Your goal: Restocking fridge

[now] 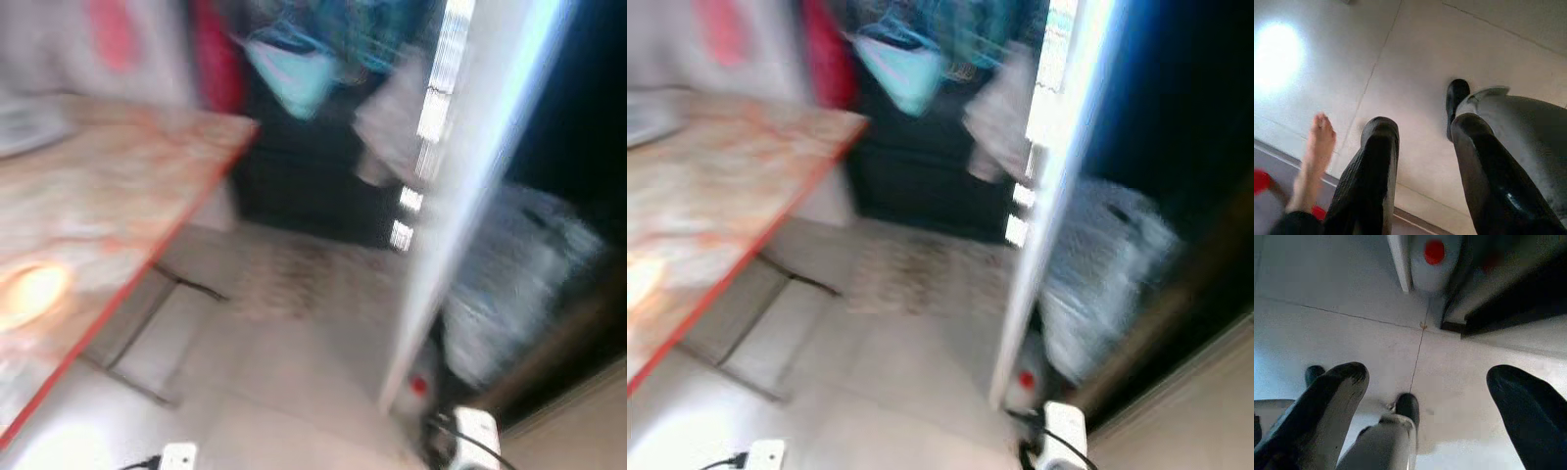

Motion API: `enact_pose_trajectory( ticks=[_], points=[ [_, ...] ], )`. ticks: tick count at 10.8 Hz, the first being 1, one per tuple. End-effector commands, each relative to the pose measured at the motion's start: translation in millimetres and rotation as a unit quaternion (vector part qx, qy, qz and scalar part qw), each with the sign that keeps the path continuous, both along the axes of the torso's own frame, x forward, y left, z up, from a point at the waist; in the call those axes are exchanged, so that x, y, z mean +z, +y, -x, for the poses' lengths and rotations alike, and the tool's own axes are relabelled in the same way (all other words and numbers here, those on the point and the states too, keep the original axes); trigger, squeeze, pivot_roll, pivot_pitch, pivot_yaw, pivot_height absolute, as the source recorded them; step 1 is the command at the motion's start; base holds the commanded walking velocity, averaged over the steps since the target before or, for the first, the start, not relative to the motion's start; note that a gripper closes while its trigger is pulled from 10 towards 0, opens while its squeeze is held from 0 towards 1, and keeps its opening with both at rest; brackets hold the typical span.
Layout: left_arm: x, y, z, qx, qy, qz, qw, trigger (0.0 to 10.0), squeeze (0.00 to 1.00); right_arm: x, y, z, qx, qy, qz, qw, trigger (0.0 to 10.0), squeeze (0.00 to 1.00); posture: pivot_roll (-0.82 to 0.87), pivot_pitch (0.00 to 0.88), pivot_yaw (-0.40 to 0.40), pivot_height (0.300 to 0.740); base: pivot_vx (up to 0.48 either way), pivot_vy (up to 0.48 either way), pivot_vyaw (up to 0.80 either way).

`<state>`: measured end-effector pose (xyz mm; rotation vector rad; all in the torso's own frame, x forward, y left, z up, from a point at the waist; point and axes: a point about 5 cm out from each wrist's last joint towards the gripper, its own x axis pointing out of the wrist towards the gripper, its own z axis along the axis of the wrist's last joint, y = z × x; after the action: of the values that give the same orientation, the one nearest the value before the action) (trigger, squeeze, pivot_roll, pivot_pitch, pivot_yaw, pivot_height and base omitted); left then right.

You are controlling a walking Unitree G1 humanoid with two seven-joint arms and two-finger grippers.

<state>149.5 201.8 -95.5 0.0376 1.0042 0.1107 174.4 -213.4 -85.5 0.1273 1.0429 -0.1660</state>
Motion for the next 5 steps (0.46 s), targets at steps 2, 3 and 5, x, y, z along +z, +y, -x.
enact_pose_trajectory(
  ticks=[2,3,5],
  points=[
    [-3.3,9.4,12.3,0.008,0.022,-0.013,1.0,10.0,0.0,-0.9,9.1,-1.5,0.01,-0.002,-0.009,1.0,10.0,0.0,0.0,0.047,-0.002,0.74,0.0,0.0,0.8],
    [-3.2,10.3,12.6,0.008,0.022,-0.014,1.0,10.0,0.0,-1.1,9.6,-1.3,0.012,-0.002,-0.01,1.0,10.0,0.0,0.0,0.048,-0.003,0.74,0.0,0.0,0.8],
    [-1.7,15.5,11.5,0.015,0.016,-0.017,1.0,10.0,0.0,-2.0,12.6,-0.3,0.017,0.001,-0.013,1.0,10.0,0.0,0.03,0.044,-0.019,0.74,0.0,0.0,0.8]
  ],
)
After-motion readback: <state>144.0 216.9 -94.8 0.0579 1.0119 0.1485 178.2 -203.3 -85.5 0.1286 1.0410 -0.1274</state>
